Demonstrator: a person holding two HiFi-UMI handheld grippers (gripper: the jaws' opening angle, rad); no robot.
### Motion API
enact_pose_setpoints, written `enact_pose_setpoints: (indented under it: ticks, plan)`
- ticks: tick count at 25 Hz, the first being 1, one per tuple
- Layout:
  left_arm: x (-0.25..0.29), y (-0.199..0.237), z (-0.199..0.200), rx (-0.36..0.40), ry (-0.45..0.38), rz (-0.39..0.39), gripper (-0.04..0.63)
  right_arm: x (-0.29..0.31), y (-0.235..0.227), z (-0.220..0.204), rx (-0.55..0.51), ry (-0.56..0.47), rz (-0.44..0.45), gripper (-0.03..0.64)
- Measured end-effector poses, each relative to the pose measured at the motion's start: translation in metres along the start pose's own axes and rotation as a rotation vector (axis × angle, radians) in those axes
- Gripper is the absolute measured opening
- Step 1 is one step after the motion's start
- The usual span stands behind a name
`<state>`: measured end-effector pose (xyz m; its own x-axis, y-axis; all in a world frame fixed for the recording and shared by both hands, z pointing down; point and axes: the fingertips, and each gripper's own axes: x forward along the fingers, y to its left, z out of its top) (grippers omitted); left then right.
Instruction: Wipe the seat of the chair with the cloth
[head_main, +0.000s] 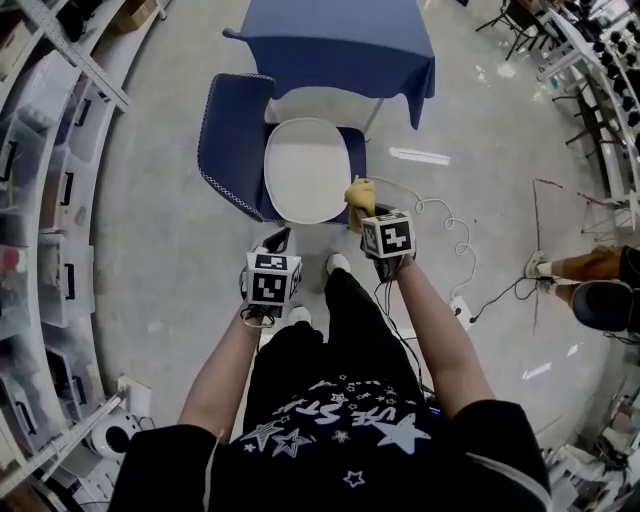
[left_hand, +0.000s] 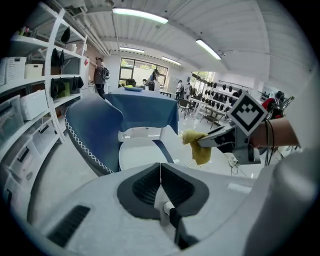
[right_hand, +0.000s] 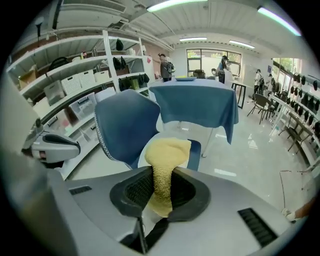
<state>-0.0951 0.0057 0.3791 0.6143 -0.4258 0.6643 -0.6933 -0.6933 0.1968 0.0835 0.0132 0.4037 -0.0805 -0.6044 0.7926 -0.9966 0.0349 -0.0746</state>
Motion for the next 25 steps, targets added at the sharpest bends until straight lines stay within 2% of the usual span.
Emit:
enact_pose_setpoints:
  ticks: [6,14,20,25]
  plan:
    - [-0.056,0.0,0.005,-0.055,-0.044,-0.012,0.02,-0.076,0.036,0.005,0.029,-0.076,0.027,0.069]
    - [-0.097,0.004,0.003,-0.075,-0.066,0.021,0.02,-0.114,0.051,-0.003,0.046,-0.12,0.037,0.067]
    - [-0.116,-0.029,0.008,-0.043,-0.095,0.035,0.02,-0.136,0.055,-0.028,0.029,-0.117,0.092,0.067]
    - [-0.123,-0.067,0.0,-0.032,-0.106,0.045,0.02,-0.16,0.043,-0.05,0.035,-0.142,0.102,0.067]
